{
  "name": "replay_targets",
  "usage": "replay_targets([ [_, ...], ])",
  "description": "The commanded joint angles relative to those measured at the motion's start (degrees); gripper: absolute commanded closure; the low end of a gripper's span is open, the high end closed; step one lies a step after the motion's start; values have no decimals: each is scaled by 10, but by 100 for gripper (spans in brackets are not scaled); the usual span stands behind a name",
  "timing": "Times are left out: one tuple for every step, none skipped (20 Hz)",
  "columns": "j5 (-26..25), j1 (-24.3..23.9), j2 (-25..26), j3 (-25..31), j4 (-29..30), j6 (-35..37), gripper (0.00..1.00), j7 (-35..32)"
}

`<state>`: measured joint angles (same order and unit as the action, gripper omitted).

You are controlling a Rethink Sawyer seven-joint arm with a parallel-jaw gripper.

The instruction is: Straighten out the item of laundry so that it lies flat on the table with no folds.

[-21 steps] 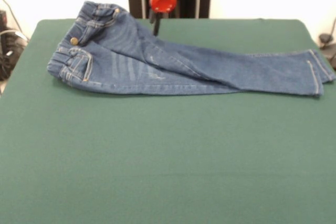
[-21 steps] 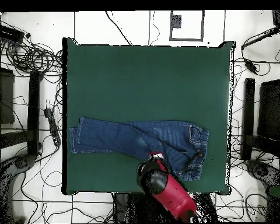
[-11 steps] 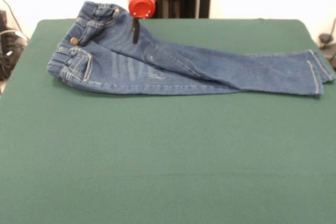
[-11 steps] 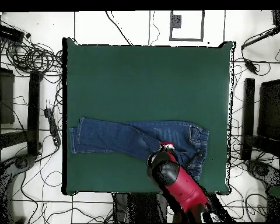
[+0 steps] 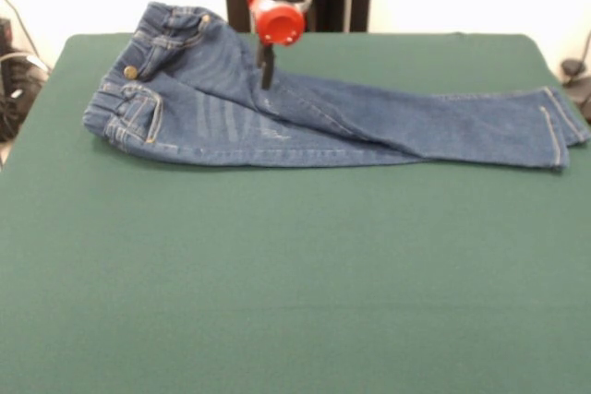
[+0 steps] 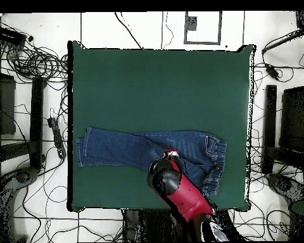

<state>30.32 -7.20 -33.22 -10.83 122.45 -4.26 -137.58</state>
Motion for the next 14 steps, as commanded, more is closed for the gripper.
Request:
replay_targets([
  [81, 59, 30, 34, 26, 41, 0, -175],
  [81, 60, 29, 38, 35, 38, 0, -173],
  [76, 49, 29, 52, 48, 24, 0, -175],
  [70, 42, 32, 60, 57, 11, 0, -175],
  [57, 24, 36, 79, 70, -12, 0, -181],
  [45, 14, 43, 89, 77, -33, 0, -188],
  [33, 4, 50, 99, 83, -54, 0, -194],
  [21, -7, 57, 106, 88, -73, 0, -198],
  [10, -15, 63, 112, 92, -90, 0, -203],
  [1, -23, 66, 115, 96, -102, 0, -205],
  [-6, -27, 65, 115, 100, -110, 0, -205],
  [-12, -32, 65, 115, 103, -118, 0, -206],
  [-16, -34, 63, 111, 105, -120, 0, -201],
  [-18, -36, 62, 109, 106, -120, 0, -197],
])
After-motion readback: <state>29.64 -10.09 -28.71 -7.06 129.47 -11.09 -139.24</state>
